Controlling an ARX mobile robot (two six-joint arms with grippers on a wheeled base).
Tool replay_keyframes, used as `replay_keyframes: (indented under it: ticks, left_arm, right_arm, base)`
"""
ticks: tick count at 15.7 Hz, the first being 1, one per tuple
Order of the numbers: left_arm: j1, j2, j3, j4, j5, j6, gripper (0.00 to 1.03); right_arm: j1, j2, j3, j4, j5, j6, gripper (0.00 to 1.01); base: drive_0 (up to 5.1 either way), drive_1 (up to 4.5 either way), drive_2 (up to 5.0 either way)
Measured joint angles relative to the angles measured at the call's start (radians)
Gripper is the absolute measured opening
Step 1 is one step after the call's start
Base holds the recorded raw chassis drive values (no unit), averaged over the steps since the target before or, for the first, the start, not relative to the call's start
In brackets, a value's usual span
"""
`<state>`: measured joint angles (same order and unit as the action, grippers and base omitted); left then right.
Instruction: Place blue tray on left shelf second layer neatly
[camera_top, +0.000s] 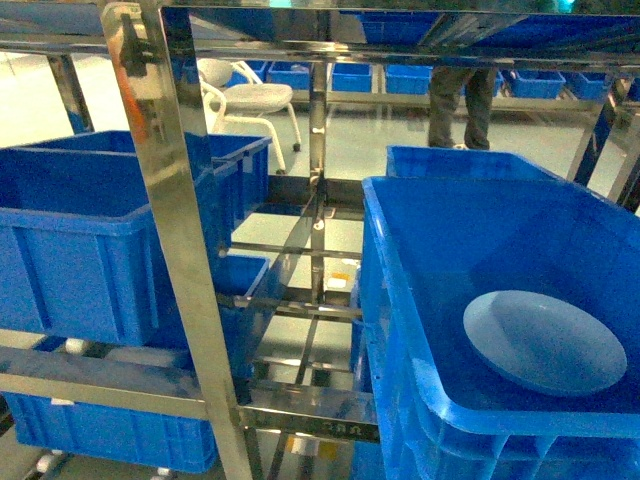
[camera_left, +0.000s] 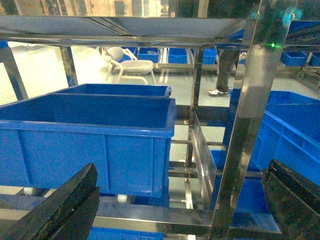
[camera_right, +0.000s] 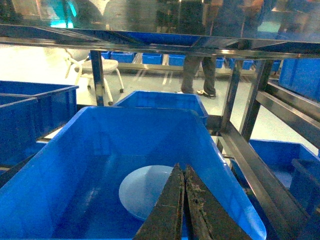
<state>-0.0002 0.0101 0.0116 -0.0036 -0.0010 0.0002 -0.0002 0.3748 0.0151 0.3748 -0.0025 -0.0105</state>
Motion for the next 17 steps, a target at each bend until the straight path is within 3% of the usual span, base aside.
replay_keyframes:
  ticks: [9,10,11,16,17]
  left_arm:
    - [0.000,0.000,0.000,0.000,0.000,0.000,0.98]
    - [0.000,0.000,0.000,0.000,0.000,0.000,0.98]
    - [0.000,0.000,0.000,0.000,0.000,0.000,0.98]
    - [0.000,0.000,0.000,0.000,0.000,0.000,0.98]
    - [0.000,0.000,0.000,0.000,0.000,0.000,0.98]
  right_arm:
    - [0.000,-0.198,0.000,-0.198,0.000,0.002,0.02]
    - [0.000,-0.229,0.000,-0.241,0.000,0.003,0.02]
    - [0.000,-0.310,0.000,-0.363,0.000,0.003,0.02]
    - [0.000,-0.370,0.000,-0.379,0.003,0.003,0.02]
    - [0.000,-0.370,0.000,-0.379,0.003,0.003,0.24]
  base:
    - [0.0,0.00,0.0]
    - [0.0,0.00,0.0]
    - [0.0,0.00,0.0]
    - [0.0,0.00,0.0]
    - [0.0,0.00,0.0]
